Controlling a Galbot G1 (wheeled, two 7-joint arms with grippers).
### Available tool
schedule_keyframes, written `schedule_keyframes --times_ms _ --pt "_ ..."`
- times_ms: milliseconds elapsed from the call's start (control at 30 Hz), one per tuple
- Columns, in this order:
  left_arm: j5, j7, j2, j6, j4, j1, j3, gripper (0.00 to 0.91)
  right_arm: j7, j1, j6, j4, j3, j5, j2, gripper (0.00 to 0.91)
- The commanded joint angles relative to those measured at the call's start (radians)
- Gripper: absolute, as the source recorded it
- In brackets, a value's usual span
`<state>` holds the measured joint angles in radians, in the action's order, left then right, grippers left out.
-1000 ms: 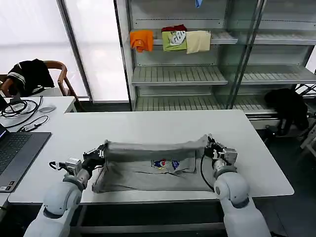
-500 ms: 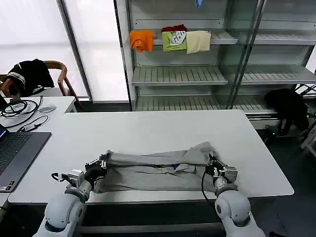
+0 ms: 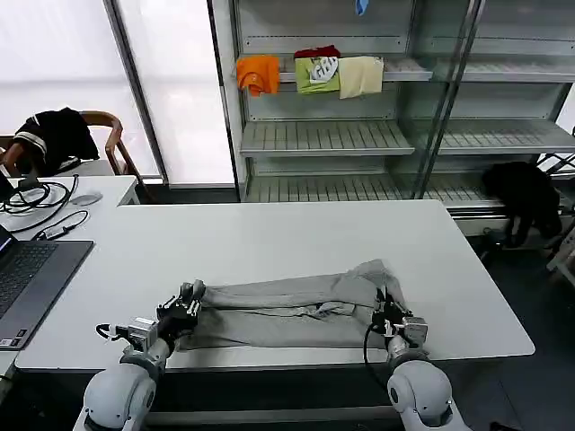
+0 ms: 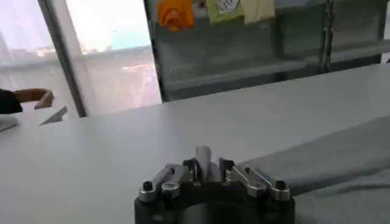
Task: Fold and organize the clothes.
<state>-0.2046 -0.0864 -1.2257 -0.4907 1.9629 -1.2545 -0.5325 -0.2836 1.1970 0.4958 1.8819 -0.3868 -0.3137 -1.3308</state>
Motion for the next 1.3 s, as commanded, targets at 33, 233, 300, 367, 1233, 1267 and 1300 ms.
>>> schedule_keyframes --times_ms 33,233,300,367,1233,1267,1300 --pt "-0.016 0.018 -0.028 -0.021 0.089 -0.006 -0.02 0.907 0.0 0.018 0.001 0.115 -0.056 -0.023 0.019 0.907" --pt "-0.057 0.054 -0.071 -0.027 0.079 -0.009 -0.049 0.907 -0.007 0.03 0.005 0.217 -0.11 -0.058 0.04 0.907" --pt "-0.058 0.059 -0.087 -0.026 0.063 -0.012 -0.057 0.907 -0.008 0.031 0.006 0.233 -0.122 -0.066 0.041 0.907" --pt "-0.062 0.061 -0.096 -0.023 0.033 -0.018 -0.063 0.907 -0.009 0.031 0.007 0.244 -0.133 -0.076 0.046 0.907" --pt "-0.12 0.072 -0.134 -0.029 -0.096 -0.009 -0.08 0.907 -0.012 0.018 0.025 0.256 -0.142 -0.107 0.088 0.907" --pt "-0.12 0.071 -0.133 -0.03 -0.096 -0.009 -0.079 0.907 -0.012 0.018 0.025 0.256 -0.141 -0.106 0.088 0.907" --pt "-0.118 0.071 -0.134 -0.031 -0.095 -0.009 -0.078 0.907 -0.013 0.017 0.025 0.256 -0.14 -0.106 0.088 0.907"
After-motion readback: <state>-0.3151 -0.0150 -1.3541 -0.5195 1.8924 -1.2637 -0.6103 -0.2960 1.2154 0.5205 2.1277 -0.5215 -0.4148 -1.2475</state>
